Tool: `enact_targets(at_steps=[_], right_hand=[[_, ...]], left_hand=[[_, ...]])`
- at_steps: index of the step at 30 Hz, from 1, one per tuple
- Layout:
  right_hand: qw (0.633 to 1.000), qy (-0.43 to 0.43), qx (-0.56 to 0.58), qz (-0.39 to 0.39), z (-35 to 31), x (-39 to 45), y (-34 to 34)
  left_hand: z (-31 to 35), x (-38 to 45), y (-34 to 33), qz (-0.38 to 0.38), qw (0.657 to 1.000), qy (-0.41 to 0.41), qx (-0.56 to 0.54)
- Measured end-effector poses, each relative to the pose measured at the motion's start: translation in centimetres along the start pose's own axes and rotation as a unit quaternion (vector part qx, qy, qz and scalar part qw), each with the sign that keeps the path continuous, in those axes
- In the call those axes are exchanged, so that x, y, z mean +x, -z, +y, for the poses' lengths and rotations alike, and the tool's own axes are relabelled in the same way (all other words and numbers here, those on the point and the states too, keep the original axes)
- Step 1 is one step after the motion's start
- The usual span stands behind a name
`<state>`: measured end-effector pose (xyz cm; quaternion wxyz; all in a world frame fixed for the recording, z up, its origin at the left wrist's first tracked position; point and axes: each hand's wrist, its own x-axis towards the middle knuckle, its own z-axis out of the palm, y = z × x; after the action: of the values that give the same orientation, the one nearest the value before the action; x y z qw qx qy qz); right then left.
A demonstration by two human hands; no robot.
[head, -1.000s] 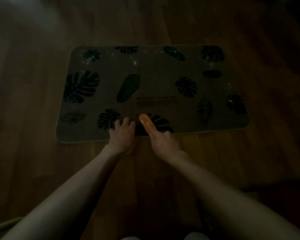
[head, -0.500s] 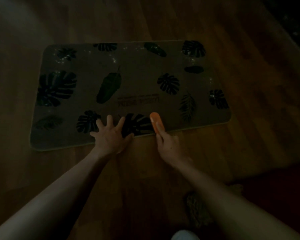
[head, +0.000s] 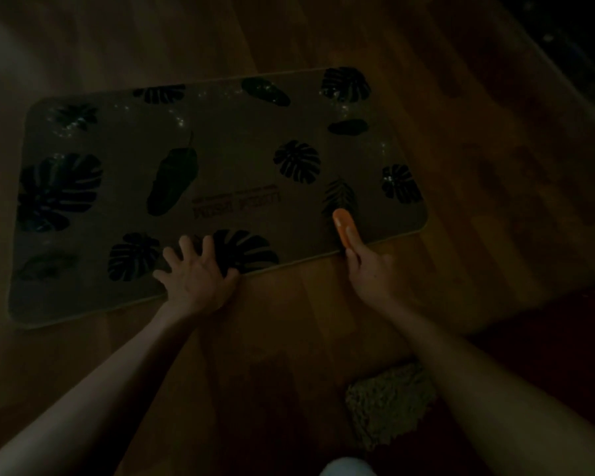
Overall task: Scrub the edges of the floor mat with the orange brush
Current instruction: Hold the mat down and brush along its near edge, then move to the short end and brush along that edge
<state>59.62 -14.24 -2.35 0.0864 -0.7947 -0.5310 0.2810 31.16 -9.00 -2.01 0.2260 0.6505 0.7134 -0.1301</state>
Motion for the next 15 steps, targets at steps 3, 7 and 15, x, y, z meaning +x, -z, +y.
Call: enact_targets(at_steps=[3,7,15], right_hand=[[0.996,0.032,0.083,0.015,-0.4,0.0,0.1],[0.959,0.000,0.279,-0.060,-2.0,-0.2,1.9],[0.913,-0.079,0.394,-0.068,-3.9,0.1,8.2]], left_hand=[[2.3,0.4,1.1,0.010,0.997,-0.054,-0.051],[6.3,1.1,3.7,-0.023,0.933,-0.072,-0.352],[11.0,0.3,9.2,-0.061,0.908,-0.126,-0.394]])
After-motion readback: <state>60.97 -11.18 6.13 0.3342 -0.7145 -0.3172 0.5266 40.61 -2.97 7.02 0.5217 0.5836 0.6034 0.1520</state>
